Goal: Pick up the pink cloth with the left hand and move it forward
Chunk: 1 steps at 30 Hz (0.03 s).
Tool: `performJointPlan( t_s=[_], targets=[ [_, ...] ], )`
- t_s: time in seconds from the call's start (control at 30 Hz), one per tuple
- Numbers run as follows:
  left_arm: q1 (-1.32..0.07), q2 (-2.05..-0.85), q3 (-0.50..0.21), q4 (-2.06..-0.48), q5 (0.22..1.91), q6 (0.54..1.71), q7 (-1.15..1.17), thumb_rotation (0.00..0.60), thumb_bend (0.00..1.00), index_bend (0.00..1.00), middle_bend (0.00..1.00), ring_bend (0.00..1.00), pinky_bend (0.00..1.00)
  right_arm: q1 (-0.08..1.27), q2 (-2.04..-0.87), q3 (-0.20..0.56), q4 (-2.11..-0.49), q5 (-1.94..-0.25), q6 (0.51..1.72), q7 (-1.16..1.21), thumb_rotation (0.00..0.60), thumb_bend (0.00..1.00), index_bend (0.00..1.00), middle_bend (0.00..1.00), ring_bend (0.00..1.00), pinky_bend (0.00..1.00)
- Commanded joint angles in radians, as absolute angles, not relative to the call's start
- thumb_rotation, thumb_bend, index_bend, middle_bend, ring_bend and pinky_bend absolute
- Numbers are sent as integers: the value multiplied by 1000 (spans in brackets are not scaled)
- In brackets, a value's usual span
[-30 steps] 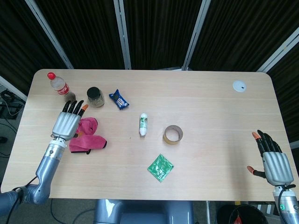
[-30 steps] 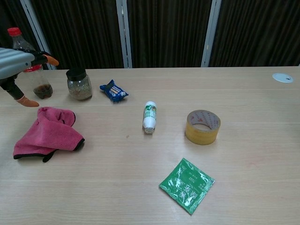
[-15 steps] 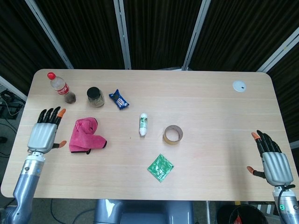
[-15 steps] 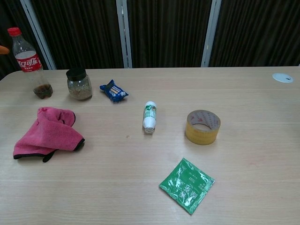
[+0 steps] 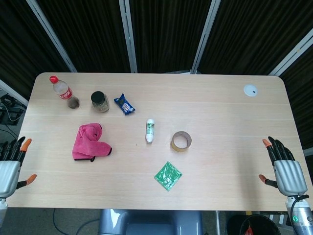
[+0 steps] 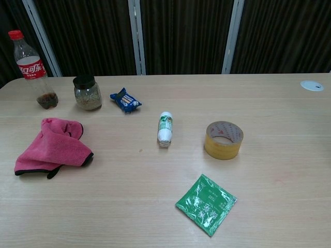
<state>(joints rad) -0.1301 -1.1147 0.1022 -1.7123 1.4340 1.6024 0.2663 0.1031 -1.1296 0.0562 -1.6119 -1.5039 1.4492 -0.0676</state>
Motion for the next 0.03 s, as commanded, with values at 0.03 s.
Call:
performJointPlan(
  t_s=[0.03],
  targets=[
    [-106,-1126,109,-1670,1475,1627,224,600,0,0,0,0,0,101,-1131,55,-1612,-1507,1453,-71,600,0,0,0,0,164]
  ],
)
